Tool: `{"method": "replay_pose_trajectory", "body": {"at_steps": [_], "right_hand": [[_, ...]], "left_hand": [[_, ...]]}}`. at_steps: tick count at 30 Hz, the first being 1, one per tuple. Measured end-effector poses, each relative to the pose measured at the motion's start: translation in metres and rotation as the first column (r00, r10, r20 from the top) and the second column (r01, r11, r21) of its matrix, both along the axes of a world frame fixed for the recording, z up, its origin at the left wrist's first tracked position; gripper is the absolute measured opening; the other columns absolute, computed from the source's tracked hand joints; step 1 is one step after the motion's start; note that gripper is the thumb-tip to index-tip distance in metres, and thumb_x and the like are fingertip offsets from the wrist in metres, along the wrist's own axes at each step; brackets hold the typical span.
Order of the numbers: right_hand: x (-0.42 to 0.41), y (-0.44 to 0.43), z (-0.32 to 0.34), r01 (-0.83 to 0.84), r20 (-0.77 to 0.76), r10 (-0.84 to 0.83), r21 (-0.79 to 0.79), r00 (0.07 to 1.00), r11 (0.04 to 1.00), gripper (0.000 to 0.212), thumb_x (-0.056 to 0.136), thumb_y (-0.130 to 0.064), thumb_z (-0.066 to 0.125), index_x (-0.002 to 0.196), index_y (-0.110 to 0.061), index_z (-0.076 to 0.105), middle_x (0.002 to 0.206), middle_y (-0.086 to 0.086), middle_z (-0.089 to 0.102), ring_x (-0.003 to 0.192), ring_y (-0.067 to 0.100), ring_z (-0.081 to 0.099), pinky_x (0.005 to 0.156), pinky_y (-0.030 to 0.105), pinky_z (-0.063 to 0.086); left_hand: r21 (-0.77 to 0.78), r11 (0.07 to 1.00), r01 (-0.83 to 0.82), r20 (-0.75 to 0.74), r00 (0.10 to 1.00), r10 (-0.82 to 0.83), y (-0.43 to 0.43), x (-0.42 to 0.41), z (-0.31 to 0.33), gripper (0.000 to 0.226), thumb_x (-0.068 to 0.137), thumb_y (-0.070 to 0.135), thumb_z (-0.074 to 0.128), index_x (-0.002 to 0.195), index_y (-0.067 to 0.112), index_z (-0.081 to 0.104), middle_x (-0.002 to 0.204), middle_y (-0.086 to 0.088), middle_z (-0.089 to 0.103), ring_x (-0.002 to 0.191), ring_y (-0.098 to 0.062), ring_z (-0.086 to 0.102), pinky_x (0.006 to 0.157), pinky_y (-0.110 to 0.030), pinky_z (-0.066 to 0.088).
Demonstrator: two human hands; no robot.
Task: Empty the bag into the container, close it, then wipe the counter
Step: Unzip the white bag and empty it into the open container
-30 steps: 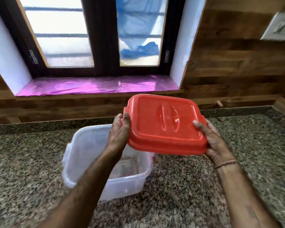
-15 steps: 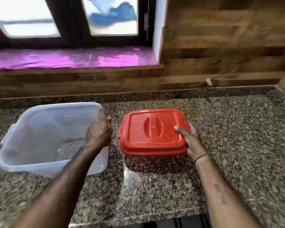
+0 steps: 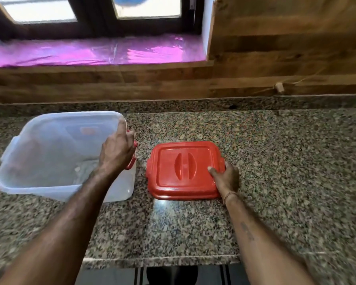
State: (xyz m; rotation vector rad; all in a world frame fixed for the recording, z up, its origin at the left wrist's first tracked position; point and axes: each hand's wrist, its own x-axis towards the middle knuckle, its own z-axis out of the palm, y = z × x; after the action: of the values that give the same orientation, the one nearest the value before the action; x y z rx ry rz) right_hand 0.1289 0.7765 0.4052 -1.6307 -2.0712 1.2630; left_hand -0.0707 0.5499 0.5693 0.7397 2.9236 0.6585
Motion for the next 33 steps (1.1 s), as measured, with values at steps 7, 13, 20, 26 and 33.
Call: {"method": "replay_pose_trajectory", "body": {"at_steps": [7, 13, 20, 26, 33], "right_hand": [[-0.002, -0.004, 0.006, -0.002, 0.028, 0.002, 0.001, 1.0, 1.0, 0.064, 0.087, -0.036, 0.078, 0.142, -0.018, 0.052, 0.136, 0.008, 0.047, 0.115, 0.029, 0.059, 0.091, 0.052, 0.059], [-0.01, -0.009, 0.018, 0.013, 0.064, -0.013, 0.007, 0.998, 1.0, 0.058, 0.086, -0.027, 0.079, 0.138, -0.02, 0.053, 0.138, 0.01, 0.046, 0.118, 0.032, 0.055, 0.098, 0.057, 0.053], [-0.068, -0.042, 0.075, -0.151, -0.14, 0.182, 0.212, 0.973, 0.966, 0.061, 0.094, -0.037, 0.07, 0.148, -0.023, 0.047, 0.144, 0.007, 0.043, 0.115, 0.018, 0.054, 0.086, 0.036, 0.056], [-0.135, -0.086, 0.145, -0.236, -0.293, 0.342, 0.343, 0.893, 0.909, 0.048, 0.091, -0.044, 0.069, 0.132, -0.019, 0.064, 0.122, 0.007, 0.063, 0.093, 0.016, 0.065, 0.081, 0.038, 0.059], [-0.219, -0.174, 0.22, -0.268, -0.435, 0.484, 0.47, 0.759, 0.841, 0.035, 0.094, -0.034, 0.07, 0.124, -0.016, 0.069, 0.107, 0.005, 0.069, 0.089, 0.012, 0.064, 0.076, 0.018, 0.051]], "left_hand": [[0.004, 1.0, -0.011, -0.014, 1.0, 0.011, 0.001, -0.001, -0.002, 0.056, 0.108, 0.029, 0.034, 0.16, 0.013, 0.02, 0.103, -0.037, 0.066, 0.09, -0.049, 0.062, 0.071, -0.041, 0.035], [0.011, 1.0, -0.024, 0.002, 1.0, 0.024, 0.001, -0.005, -0.003, 0.058, 0.107, 0.028, 0.035, 0.16, 0.014, 0.018, 0.102, -0.034, 0.067, 0.089, -0.046, 0.063, 0.071, -0.042, 0.039], [0.131, 0.991, -0.022, 0.091, 0.996, 0.01, -0.015, -0.013, -0.002, 0.068, 0.104, 0.051, 0.041, 0.161, 0.021, 0.019, 0.135, -0.021, 0.064, 0.117, -0.041, 0.064, 0.092, -0.047, 0.051], [0.108, 0.994, -0.033, -0.03, 0.999, 0.036, -0.061, -0.04, 0.028, 0.068, 0.1, 0.055, 0.049, 0.157, 0.021, 0.036, 0.154, -0.009, 0.048, 0.136, -0.032, 0.05, 0.101, -0.045, 0.046], [0.184, 0.982, 0.032, -0.226, 0.974, 0.011, -0.155, -0.109, 0.072, 0.059, 0.095, 0.049, 0.06, 0.145, 0.019, 0.052, 0.142, -0.008, 0.059, 0.127, -0.031, 0.057, 0.096, -0.044, 0.05]]}}
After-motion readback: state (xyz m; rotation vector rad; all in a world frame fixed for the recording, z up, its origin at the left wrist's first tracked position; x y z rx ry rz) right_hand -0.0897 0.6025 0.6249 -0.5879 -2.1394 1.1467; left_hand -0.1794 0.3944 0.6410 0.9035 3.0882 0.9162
